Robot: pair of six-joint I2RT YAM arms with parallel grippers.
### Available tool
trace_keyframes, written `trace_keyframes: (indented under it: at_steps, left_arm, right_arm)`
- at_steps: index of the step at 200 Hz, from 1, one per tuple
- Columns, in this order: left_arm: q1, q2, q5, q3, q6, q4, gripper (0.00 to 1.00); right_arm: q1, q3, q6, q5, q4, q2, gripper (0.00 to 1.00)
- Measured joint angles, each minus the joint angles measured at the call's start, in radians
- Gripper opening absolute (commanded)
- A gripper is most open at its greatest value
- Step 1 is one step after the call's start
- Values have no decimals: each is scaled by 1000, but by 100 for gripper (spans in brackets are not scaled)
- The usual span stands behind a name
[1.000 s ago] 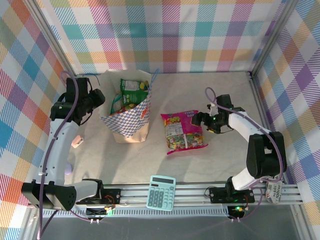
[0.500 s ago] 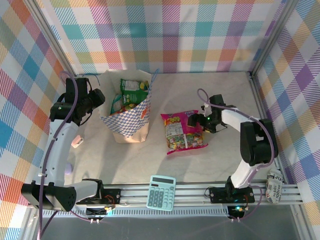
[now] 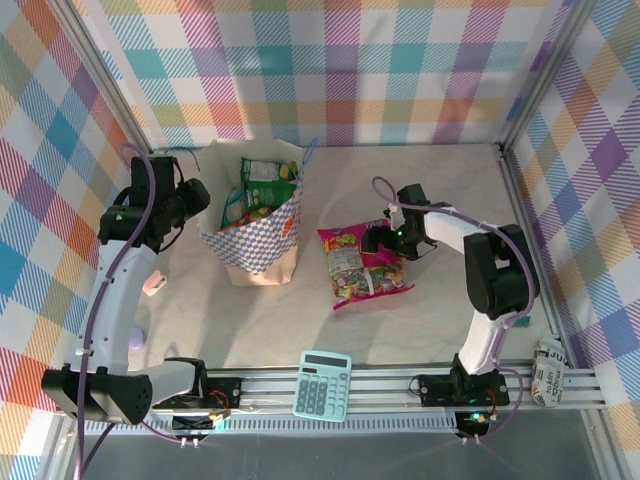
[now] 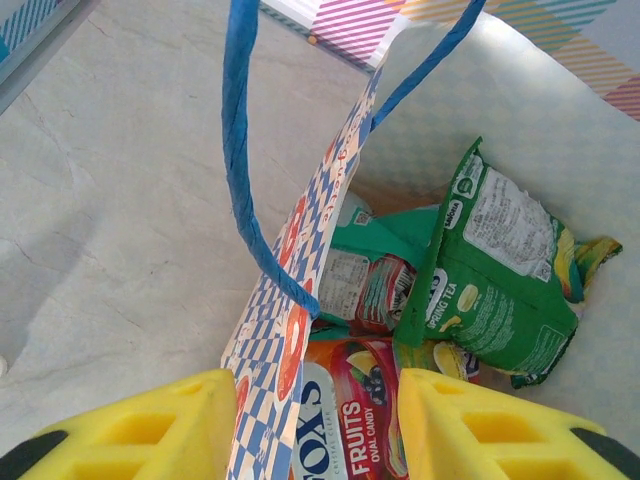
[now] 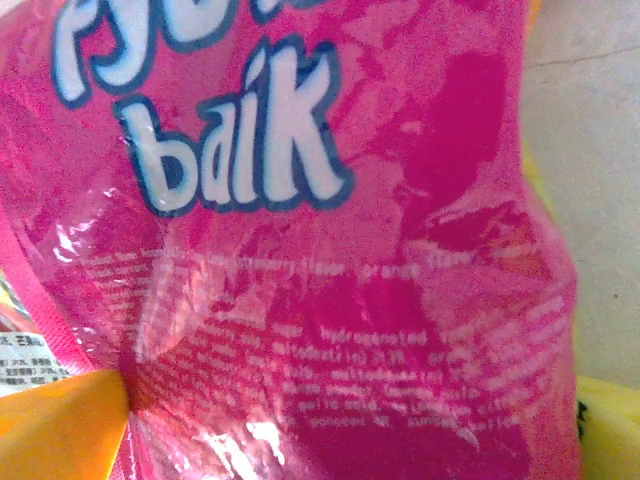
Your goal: Place the snacks into the paper bag
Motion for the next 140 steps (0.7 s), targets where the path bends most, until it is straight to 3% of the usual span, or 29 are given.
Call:
trace_keyframes:
  at_steps: [21, 105, 140]
  left_arm:
    - [0, -14, 0, 0, 0, -11, 46]
    - [-2, -25, -16, 0, 3, -18, 46]
    - [-2, -25, -19, 0, 4, -18, 46]
  right_arm:
    - [6, 18, -4, 2, -14, 16, 84]
    - [26, 75, 29, -7, -61, 34, 34]
    - [32, 82, 39, -5, -74, 27, 27]
